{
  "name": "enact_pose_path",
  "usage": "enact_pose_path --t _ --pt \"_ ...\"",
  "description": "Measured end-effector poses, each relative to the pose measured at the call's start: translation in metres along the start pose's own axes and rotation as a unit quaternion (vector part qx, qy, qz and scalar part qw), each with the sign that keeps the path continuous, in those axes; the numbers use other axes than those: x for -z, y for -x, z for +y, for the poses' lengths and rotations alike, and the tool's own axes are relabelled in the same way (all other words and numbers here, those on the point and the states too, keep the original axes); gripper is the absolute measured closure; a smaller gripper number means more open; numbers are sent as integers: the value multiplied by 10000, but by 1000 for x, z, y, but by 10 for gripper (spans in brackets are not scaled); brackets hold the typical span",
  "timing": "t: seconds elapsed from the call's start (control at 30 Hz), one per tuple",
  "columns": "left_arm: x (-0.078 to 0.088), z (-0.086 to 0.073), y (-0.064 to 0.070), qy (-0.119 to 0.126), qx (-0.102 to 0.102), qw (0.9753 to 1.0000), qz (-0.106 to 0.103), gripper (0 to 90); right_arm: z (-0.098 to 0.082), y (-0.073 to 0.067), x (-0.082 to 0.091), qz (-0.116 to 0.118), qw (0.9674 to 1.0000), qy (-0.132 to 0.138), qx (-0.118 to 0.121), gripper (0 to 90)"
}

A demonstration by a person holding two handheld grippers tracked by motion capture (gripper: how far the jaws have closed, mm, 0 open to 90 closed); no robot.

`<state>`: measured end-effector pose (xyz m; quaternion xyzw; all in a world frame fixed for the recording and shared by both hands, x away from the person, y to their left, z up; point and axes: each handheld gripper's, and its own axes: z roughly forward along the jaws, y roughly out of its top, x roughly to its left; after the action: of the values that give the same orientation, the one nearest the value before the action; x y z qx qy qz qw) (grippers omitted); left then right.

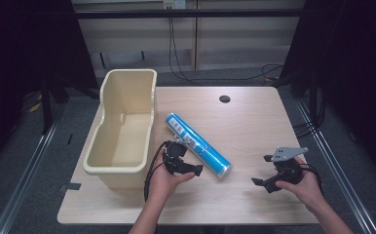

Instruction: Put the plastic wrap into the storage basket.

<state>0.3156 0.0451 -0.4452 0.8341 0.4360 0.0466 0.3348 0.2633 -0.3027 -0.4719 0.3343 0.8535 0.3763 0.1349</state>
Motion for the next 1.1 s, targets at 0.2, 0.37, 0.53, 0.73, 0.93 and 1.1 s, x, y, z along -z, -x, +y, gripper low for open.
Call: enact_pose_path --t 0.2,0.37,0.53,0.73,0.93,1.1 --pt "-2 11 1 -99 89 9999 6 53 -1 1 0 -39 10000 -16 -5 21" --pt "-6 22 0 -104 191 9998 50 53 -1 2 -3 25 10000 -54 -16 21" --pt "-9 38 1 -130 397 9989 218 53 0 3 -2 10 10000 -12 -36 21" --pt "-17 50 0 -183 514 9980 324 48 -2 5 -1 -18 10000 10 -90 21" --pt "-26 59 -3 -230 806 9952 503 40 -1 6 0 -41 9999 58 -126 21" --pt "-32 64 -6 -213 940 9934 630 31 -1 6 0 -27 9998 92 -158 21"
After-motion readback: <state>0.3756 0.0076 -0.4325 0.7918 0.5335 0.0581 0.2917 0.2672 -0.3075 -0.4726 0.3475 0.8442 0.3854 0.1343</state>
